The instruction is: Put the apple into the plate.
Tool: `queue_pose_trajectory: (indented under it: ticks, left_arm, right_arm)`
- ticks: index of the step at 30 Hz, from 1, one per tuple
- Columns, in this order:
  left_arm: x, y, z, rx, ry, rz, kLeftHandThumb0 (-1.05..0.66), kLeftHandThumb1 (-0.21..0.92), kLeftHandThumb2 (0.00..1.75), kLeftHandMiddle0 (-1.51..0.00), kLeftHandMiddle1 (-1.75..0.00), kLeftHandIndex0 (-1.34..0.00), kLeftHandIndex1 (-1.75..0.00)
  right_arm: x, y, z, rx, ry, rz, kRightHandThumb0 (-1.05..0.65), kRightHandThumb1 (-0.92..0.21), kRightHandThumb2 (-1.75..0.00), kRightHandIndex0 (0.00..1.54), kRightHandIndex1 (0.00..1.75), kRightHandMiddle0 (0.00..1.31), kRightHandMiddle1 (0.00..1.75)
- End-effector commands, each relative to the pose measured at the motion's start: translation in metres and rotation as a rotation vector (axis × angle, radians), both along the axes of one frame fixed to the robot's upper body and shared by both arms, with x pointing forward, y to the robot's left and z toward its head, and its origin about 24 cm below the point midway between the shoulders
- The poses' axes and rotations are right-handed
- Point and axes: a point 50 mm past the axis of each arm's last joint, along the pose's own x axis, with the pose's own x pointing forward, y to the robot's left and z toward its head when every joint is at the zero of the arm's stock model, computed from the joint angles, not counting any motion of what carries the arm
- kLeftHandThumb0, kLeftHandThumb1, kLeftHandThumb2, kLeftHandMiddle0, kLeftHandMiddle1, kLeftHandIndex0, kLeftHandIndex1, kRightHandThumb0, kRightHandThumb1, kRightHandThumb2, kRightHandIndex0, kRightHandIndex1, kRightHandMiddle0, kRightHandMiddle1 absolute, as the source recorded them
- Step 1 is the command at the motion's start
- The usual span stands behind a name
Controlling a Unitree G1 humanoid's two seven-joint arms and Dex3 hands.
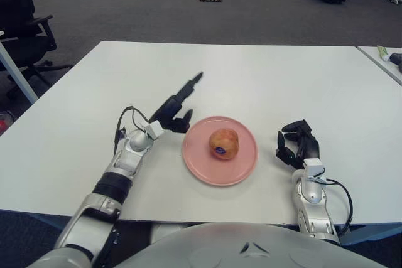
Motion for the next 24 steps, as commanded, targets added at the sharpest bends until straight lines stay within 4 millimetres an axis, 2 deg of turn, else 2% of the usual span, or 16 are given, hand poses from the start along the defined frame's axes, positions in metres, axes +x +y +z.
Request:
queue_pose_trajectory:
  ticks: [1, 4, 6, 10, 14, 16, 24]
  left_arm:
    - [0.001, 0.001, -0.002, -0.086, 0.006, 0.094, -0.98, 0.92, 1.08, -0.05, -0.18, -0.01, -0.27]
    - [0.0, 0.001, -0.007, -0.149, 0.015, 0.184, -0.95, 0.92, 1.06, -0.01, -0.42, 0.0, -0.51]
    - [-0.002, 0.002, -0.011, -0.191, 0.032, 0.236, -0.92, 0.92, 1.04, -0.01, -0.6, 0.0, -0.76]
    - [-0.012, 0.015, -0.027, -0.241, 0.099, 0.31, -0.86, 0.92, 1.02, -0.03, -0.77, 0.0, -1.05]
    - [-0.012, 0.016, -0.03, -0.295, 0.138, 0.332, -0.8, 0.92, 1.01, -0.07, -0.88, -0.01, -1.3]
    - [-0.012, 0.016, -0.031, -0.336, 0.161, 0.346, -0.75, 0.92, 1.0, -0.11, -0.93, -0.05, -1.39]
    - [-0.014, 0.02, -0.039, -0.428, 0.225, 0.428, -0.6, 0.9, 1.04, -0.25, -1.18, -0.18, -1.49]
  right_arm:
    - [0.003, 0.0, 0.002, 0.005, -0.011, 0.001, -0.39, -0.63, -0.93, 0.67, 1.73, 0.38, 1.75]
    - [0.003, 0.001, 0.002, 0.009, -0.011, -0.001, -0.39, -0.62, -0.93, 0.67, 1.73, 0.38, 1.75]
    - [0.002, 0.001, 0.003, 0.013, -0.011, -0.002, -0.39, -0.62, -0.94, 0.67, 1.74, 0.38, 1.75]
    - [0.002, 0.0, 0.002, 0.014, -0.006, 0.0, -0.39, -0.62, -0.94, 0.67, 1.74, 0.38, 1.75]
    - [0.002, 0.0, 0.001, 0.012, -0.002, 0.004, -0.39, -0.63, -0.93, 0.68, 1.74, 0.38, 1.75]
    - [0.002, 0.0, 0.001, 0.009, -0.001, 0.007, -0.39, -0.63, -0.93, 0.68, 1.74, 0.38, 1.75]
    - [0.002, -0.001, 0.0, 0.005, 0.001, 0.01, -0.39, -0.64, -0.91, 0.68, 1.73, 0.37, 1.75]
